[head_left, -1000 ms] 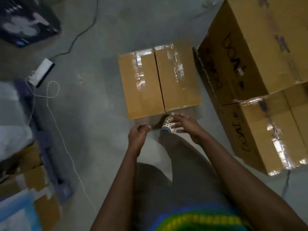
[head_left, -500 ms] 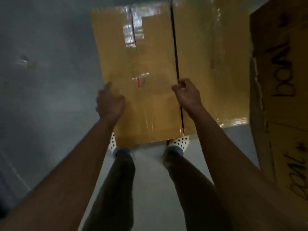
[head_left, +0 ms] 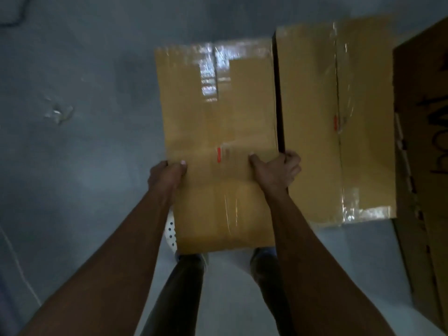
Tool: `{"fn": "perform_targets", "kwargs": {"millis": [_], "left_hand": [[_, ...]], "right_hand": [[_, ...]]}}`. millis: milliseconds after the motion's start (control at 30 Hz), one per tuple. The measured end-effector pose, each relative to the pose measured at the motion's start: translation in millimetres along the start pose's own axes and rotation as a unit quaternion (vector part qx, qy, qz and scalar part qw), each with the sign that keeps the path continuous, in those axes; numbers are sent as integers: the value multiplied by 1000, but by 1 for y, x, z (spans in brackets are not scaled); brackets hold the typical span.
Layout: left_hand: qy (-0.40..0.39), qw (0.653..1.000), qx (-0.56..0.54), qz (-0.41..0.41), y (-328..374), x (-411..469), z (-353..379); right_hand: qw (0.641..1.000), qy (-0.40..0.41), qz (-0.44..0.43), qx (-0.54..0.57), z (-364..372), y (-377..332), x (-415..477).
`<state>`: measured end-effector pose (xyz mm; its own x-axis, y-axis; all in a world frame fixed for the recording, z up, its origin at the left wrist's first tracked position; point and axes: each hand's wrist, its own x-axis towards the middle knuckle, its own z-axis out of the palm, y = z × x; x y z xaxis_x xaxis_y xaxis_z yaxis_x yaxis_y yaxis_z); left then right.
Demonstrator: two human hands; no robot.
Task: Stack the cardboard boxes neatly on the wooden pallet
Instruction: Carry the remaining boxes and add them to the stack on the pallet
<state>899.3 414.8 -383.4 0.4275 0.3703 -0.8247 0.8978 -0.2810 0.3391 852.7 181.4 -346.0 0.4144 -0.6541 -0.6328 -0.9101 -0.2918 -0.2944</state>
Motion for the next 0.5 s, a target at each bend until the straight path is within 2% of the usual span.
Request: {"fn": "perform_targets", "kwargs": {"millis": [100,267,500], "left_hand": [[16,1000,-4,16,14,-37,-11],[151,987,9,62,41,-135,-49],[281,945,96,137,50,-348,-128]], "right_hand": [[997,0,33,70,-14,-19,-13],[996,24,-17,80,-78,-45,-88],[992,-104,-15,71,-230,-31,-248]]}}
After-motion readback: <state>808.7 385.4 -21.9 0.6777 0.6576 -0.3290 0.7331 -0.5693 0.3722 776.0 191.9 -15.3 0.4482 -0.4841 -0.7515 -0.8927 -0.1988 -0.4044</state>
